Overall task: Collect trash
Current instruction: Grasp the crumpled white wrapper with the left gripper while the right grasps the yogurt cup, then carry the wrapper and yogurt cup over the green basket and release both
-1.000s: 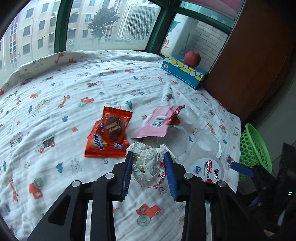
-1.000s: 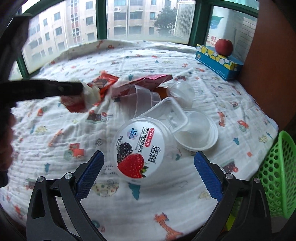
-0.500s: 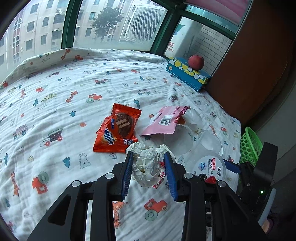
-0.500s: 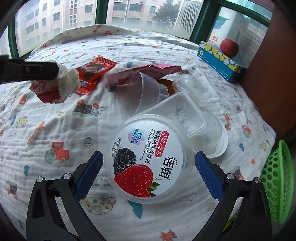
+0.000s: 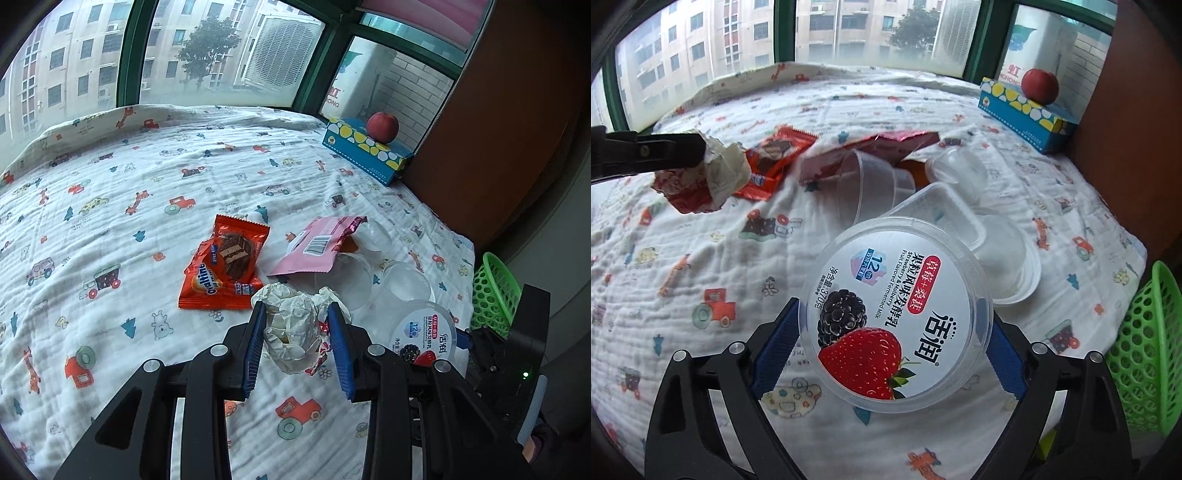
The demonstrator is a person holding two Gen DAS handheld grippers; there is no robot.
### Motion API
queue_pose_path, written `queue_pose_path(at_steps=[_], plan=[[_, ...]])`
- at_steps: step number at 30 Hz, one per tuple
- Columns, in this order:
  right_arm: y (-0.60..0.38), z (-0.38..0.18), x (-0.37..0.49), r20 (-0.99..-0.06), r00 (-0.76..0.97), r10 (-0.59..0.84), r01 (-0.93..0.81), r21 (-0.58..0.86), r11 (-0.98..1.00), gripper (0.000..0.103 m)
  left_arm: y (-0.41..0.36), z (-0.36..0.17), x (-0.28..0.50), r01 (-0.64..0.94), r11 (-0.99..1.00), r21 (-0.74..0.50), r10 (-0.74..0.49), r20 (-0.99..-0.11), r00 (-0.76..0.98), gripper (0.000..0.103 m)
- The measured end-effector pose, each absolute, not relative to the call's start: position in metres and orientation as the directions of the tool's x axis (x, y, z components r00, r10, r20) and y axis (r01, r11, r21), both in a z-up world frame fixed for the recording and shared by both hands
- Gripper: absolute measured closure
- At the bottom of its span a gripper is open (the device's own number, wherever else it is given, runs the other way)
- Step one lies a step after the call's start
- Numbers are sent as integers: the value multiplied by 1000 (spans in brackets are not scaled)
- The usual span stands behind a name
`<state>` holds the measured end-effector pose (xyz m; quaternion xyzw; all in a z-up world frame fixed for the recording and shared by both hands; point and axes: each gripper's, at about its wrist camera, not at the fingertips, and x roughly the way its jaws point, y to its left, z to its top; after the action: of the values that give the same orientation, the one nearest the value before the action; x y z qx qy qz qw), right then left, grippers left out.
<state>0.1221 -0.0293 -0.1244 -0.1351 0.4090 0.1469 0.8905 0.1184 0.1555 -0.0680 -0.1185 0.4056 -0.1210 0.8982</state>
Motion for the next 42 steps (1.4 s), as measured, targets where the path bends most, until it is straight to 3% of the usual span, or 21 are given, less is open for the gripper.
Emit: queue_pose_path(at_steps=[17,42], plan=[[-116,-68,102,-703,680,207,-288,4,958,13,81,-35,122,236,930,-280,-366,-677,638,70],[-346,-53,102,-683,730,-7,87,83,993,13,-106,4,156,492,840,-230,-504,-666,550,70]])
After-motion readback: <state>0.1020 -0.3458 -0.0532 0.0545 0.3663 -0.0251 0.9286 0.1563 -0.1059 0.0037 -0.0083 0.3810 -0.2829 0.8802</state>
